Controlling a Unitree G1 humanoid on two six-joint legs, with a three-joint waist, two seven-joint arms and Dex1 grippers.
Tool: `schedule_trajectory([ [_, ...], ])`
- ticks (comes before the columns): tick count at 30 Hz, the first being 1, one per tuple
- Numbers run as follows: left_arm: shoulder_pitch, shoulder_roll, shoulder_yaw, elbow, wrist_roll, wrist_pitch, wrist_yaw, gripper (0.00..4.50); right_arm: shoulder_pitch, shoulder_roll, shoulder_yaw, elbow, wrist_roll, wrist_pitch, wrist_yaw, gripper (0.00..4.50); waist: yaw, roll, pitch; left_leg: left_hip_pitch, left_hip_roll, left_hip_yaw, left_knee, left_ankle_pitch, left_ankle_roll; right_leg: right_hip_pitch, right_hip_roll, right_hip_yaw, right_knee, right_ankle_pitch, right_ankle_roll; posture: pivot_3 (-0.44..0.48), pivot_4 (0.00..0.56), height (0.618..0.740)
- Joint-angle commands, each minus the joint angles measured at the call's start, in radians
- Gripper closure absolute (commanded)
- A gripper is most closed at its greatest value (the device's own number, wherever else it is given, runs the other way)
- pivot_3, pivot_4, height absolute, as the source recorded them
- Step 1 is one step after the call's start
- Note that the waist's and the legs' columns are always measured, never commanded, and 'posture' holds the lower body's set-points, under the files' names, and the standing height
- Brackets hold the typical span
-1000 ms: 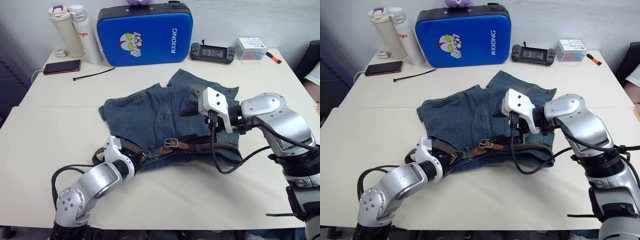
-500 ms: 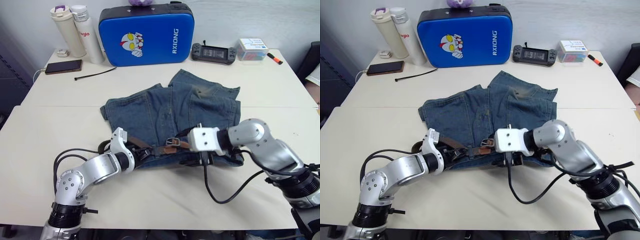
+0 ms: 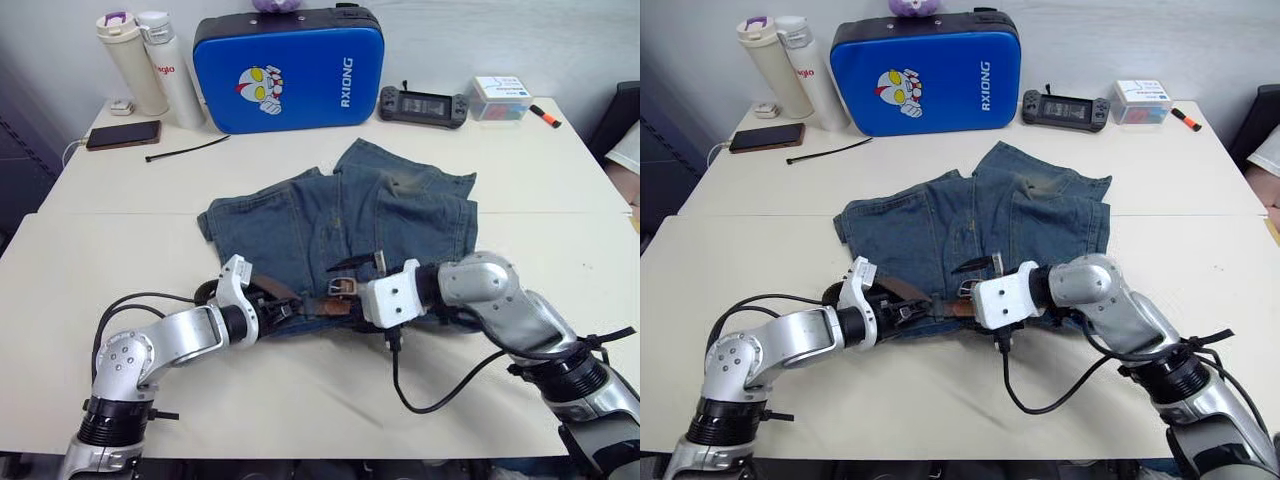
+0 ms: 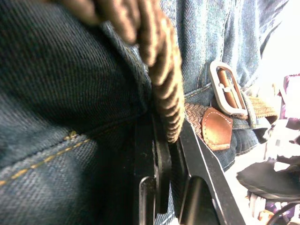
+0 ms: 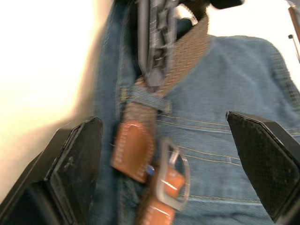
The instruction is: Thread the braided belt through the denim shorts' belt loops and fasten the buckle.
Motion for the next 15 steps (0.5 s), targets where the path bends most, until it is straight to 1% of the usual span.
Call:
schedule_trajectory([
  [1, 0.019, 0.034, 0.018, -0.013, 0.006, 0.033, -0.050, 3.02, -0.025, -0.025, -0.072, -0.080, 0.121, 0.102, 0.059, 0.00, 0.000, 0.000, 0.000, 0.000, 0.000, -0.001, 0.000, 0.000, 0.000, 0.000, 0.000, 0.000, 0.000, 0.000, 0.000, 0.000, 0.150, 0.677],
  [2, 0.022, 0.053, 0.025, -0.025, 0.006, 0.043, -0.073, 2.80, -0.032, -0.026, -0.082, -0.091, 0.147, 0.132, 0.069, 0.00, 0.000, 0.000, 0.000, 0.000, 0.000, -0.001, 0.000, 0.000, 0.000, 0.000, 0.000, 0.000, 0.000, 0.000, 0.000, 0.000, 0.150, 0.677],
  [3, 0.026, 0.075, 0.031, -0.039, 0.006, 0.055, -0.100, 2.24, -0.037, -0.026, -0.093, -0.099, 0.171, 0.161, 0.076, 0.00, -0.001, 0.000, 0.000, 0.000, 0.000, -0.001, 0.000, 0.000, 0.000, 0.000, 0.000, 0.000, 0.000, 0.000, 0.000, 0.000, 0.150, 0.677],
  [4, 0.033, 0.102, 0.043, -0.052, 0.006, 0.063, -0.128, 1.90, -0.039, -0.029, -0.098, -0.102, 0.179, 0.175, 0.081, 0.00, -0.004, 0.000, 0.000, 0.000, 0.001, -0.001, 0.000, 0.000, 0.000, 0.000, 0.000, 0.000, -0.001, 0.000, 0.000, 0.000, 0.150, 0.677],
  [6, 0.048, 0.181, 0.064, -0.072, 0.006, 0.089, -0.205, 1.08, -0.046, -0.035, -0.105, -0.108, 0.197, 0.202, 0.092, 0.00, -0.011, 0.000, 0.000, 0.000, 0.001, -0.001, -0.002, 0.000, 0.000, -0.001, 0.001, 0.001, -0.001, 0.000, -0.001, 0.000, 0.150, 0.677],
  [8, 0.068, 0.285, 0.098, -0.084, 0.006, 0.121, -0.312, 0.15, -0.054, -0.041, -0.112, -0.114, 0.217, 0.230, 0.104, 0.00, -0.015, 0.000, 0.000, 0.001, 0.001, -0.002, -0.004, 0.000, -0.001, -0.001, 0.001, 0.001, -0.001, -0.001, -0.001, 0.000, 0.150, 0.677],
  [9, 0.084, 0.357, 0.116, -0.090, 0.006, 0.149, -0.387, 0.02, -0.059, -0.043, -0.114, -0.116, 0.224, 0.242, 0.111, 0.00, -0.019, 0.000, 0.000, 0.001, 0.001, -0.002, -0.005, 0.000, -0.001, -0.001, 0.001, 0.001, -0.001, -0.001, -0.001, 0.000, 0.150, 0.677],
  [12, 0.127, 0.569, 0.176, -0.098, 0.006, 0.220, -0.602, 0.02, -0.070, -0.051, -0.112, -0.120, 0.241, 0.271, 0.134, 0.00, -0.026, 0.001, 0.000, 0.002, 0.001, -0.002, -0.008, 0.001, -0.001, -0.002, 0.001, 0.001, -0.002, -0.001, -0.002, 0.000, 0.150, 0.677],
  [15, 0.126, 0.726, 0.185, -0.112, 0.006, 0.256, -0.728, 0.02, -0.079, -0.053, -0.110, -0.121, 0.252, 0.294, 0.144, 0.00, -0.025, 0.002, 0.001, 0.002, 0.000, -0.002, -0.010, 0.001, -0.002, -0.002, 0.000, 0.001, -0.002, -0.001, -0.002, 0.000, 0.150, 0.677],
])
